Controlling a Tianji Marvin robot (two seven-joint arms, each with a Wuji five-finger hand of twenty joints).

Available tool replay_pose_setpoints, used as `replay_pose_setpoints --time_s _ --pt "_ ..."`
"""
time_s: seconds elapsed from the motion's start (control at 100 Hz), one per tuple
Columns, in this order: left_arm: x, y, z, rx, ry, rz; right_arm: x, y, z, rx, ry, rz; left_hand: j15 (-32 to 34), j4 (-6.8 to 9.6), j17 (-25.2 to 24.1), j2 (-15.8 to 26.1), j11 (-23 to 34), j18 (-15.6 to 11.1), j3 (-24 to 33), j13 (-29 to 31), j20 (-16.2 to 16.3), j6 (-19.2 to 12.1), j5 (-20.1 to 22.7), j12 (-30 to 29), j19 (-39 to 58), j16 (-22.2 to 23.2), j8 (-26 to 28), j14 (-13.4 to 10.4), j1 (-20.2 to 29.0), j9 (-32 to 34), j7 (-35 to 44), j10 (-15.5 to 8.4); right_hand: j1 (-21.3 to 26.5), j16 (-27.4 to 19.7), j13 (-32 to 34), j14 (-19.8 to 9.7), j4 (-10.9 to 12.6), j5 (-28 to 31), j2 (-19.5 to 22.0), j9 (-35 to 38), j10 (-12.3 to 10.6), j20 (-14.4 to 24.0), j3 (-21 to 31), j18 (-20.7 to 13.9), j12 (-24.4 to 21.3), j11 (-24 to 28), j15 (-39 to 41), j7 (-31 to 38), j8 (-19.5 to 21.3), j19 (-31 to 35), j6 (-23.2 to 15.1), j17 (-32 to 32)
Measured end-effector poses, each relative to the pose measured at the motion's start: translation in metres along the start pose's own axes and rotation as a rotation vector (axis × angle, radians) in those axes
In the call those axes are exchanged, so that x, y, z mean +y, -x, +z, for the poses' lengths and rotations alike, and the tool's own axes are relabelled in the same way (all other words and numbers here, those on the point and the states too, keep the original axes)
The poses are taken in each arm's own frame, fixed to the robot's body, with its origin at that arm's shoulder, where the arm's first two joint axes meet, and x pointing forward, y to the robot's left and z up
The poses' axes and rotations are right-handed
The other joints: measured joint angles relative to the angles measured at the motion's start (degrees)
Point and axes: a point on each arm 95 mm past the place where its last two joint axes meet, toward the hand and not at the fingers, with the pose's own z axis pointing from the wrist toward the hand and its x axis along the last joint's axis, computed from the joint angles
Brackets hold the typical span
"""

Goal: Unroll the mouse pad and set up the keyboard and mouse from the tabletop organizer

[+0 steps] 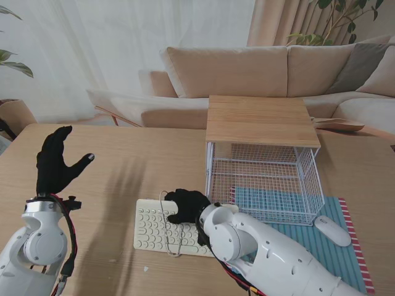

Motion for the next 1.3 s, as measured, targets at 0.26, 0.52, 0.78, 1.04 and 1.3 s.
replay_pose_setpoints --time_s 0.26,0.52,0.78,1.04,1.3 --pt "0.000 0.000 0.000 -0.001 -0.002 0.001 -0.004 -0.006 -0.006 -0.072 0.040 0.037 0.00 0.00 0.00 0.00 0.00 0.00 -0.01 0.00 0.00 0.01 0.00 0.00 -0.08 -0.01 0.00 0.00 0.00 0.00 0.00 0.01 0.77 1.17 0.01 0.04 0.00 0.00 0.09 0.00 0.25 0.69 1.03 -0.05 0.93 0.22 1.96 0.54 0.00 2.25 0.00 0.02" --pt "0.000 0.001 0.001 -0.001 -0.002 0.002 -0.016 -0.013 -0.008 -0.079 0.018 0.031 0.00 0.00 0.00 0.01 0.00 0.00 -0.01 0.00 0.00 0.01 0.00 0.00 -0.65 -0.01 0.00 0.00 0.00 0.00 0.00 0.01 2.92 1.32 0.01 0.37 0.00 0.01 0.40 0.00 0.98 0.71 1.65 -0.07 0.93 0.23 2.56 0.58 -0.23 2.76 1.19 -0.01" --pt "-0.002 0.002 0.001 -0.003 -0.012 0.002 -0.017 -0.006 -0.001 -0.052 0.003 0.026 0.00 0.00 0.00 0.01 0.00 0.00 -0.01 0.00 0.00 0.01 0.00 0.00 -0.66 -0.01 0.00 0.00 0.00 0.00 0.00 0.01 2.92 -0.79 -0.82 0.40 0.00 0.03 0.39 -0.12 0.89 -0.66 2.19 -0.10 -1.53 -1.71 -3.27 0.63 -0.22 0.31 -0.20 -1.85" --pt "0.002 0.000 0.000 -0.004 0.011 -0.015 -0.007 -0.004 -0.006 0.078 0.043 -0.008 0.00 0.00 0.00 0.01 0.00 0.00 -0.01 0.00 0.00 0.01 0.00 0.00 -0.76 -0.01 -0.01 0.00 0.00 0.00 0.00 0.02 0.61 -6.60 -4.39 -0.04 0.00 -1.63 0.28 -3.73 0.75 -5.91 1.20 -0.17 -5.98 -9.17 -14.87 -0.17 -0.23 -8.14 -1.05 -3.63" --pt "0.010 -0.009 -0.003 0.010 0.064 -0.041 0.026 0.000 -0.016 0.134 0.152 -0.010 0.00 0.00 0.00 0.01 0.00 0.00 -0.02 0.00 0.00 0.02 0.75 0.00 -1.28 -0.01 -0.01 0.00 0.00 0.00 -0.19 0.02 -0.81 -9.12 -7.40 -1.34 0.00 -2.39 1.01 -5.70 0.60 -9.68 -1.36 -1.42 -8.05 -13.77 -21.04 -2.04 -1.44 -14.69 -2.39 -5.61"
